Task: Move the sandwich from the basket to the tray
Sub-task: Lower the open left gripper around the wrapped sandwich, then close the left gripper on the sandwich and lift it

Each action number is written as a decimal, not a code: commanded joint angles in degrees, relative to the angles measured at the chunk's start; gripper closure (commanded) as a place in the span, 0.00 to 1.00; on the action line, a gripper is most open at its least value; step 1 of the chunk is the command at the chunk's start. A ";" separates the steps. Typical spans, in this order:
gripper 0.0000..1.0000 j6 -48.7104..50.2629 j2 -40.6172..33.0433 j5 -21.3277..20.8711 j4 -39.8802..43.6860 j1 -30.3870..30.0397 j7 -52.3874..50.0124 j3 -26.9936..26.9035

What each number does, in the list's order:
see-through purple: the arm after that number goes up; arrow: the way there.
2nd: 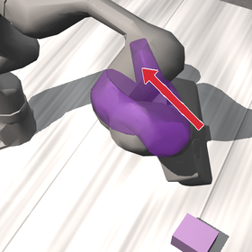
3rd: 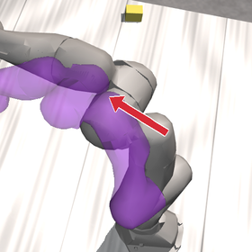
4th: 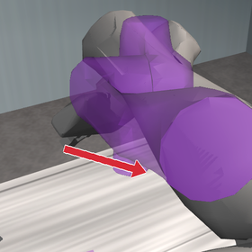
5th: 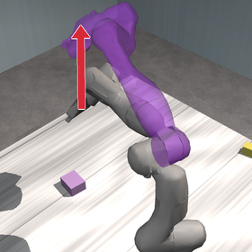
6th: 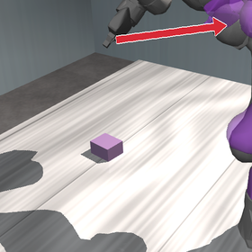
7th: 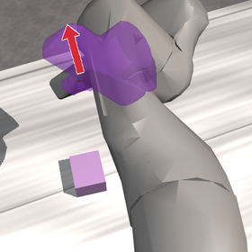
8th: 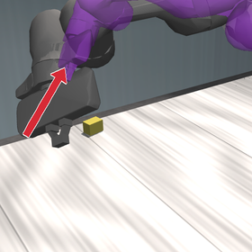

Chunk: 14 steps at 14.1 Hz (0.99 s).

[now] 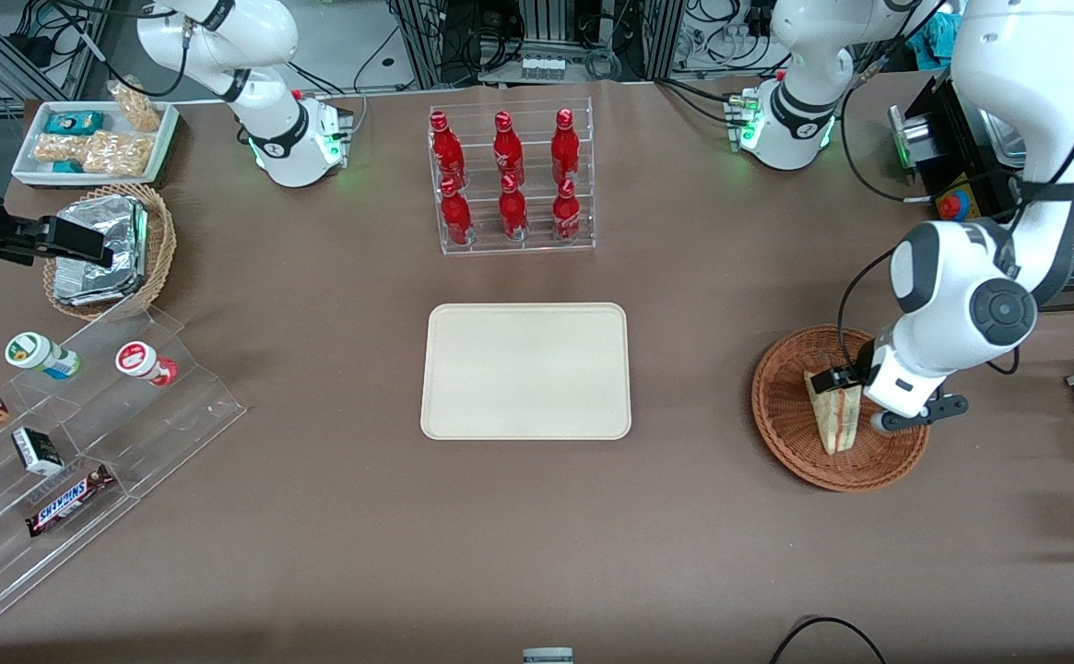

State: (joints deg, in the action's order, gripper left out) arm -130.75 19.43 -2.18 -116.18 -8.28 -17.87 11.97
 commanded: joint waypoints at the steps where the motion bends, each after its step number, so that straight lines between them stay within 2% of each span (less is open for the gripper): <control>1: 0.00 -3.35 2.97 -0.46 0.08 -0.68 0.38 0.42; 4: 0.00 -6.35 5.61 -0.46 0.34 -1.91 0.29 0.51; 5: 0.16 -6.53 5.88 -0.46 0.52 -2.18 0.29 0.51; 6: 0.54 -6.44 5.88 -0.46 0.52 -2.18 0.20 0.51; 7: 0.72 -6.18 5.71 -0.46 0.61 -2.27 0.29 0.51; 8: 0.81 -6.18 5.79 -0.46 0.61 -2.27 0.20 0.51; 10: 0.86 -5.92 5.44 -0.46 0.69 -2.27 0.20 0.51; 12: 0.87 -4.61 4.39 0.41 2.26 -1.74 -1.20 0.68; 14: 0.87 0.74 3.34 0.42 5.77 -1.04 -5.31 2.08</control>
State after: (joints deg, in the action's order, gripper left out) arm -134.79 24.77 -2.03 -113.37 -9.89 -19.58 12.62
